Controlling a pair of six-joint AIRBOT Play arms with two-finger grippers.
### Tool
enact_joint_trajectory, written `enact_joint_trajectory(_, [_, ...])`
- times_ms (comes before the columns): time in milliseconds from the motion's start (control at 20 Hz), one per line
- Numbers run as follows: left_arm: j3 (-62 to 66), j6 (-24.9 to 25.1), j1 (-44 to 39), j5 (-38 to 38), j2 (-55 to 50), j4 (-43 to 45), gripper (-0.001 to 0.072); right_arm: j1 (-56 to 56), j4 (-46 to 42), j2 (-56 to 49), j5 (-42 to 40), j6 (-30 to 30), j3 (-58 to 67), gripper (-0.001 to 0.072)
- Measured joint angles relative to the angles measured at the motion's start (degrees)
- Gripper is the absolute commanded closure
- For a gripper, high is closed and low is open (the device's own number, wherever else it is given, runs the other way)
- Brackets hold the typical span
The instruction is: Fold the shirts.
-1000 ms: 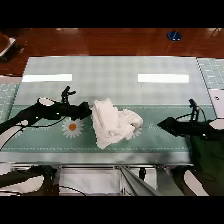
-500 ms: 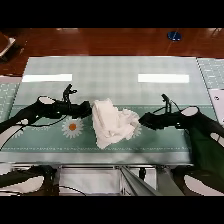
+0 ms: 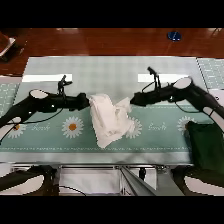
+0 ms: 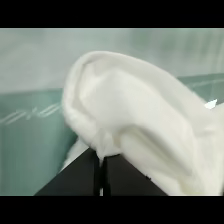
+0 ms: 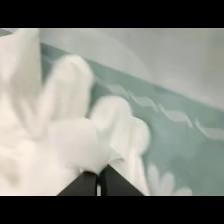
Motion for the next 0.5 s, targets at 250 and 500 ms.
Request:
enact_joint_trajectory(250, [12.2,0.0,7.2,-1.9,11.0,0.0,0.0688,-2.2,-12.7,6.0,5.5,6.4,24.9,0.0691])
enact_joint_trajectory(500, [29.3,0.0,17.5,-1.9,24.7,0.0,0.0689,-5.4,-25.5,14.2,8.5,11.4,50.1,0.069])
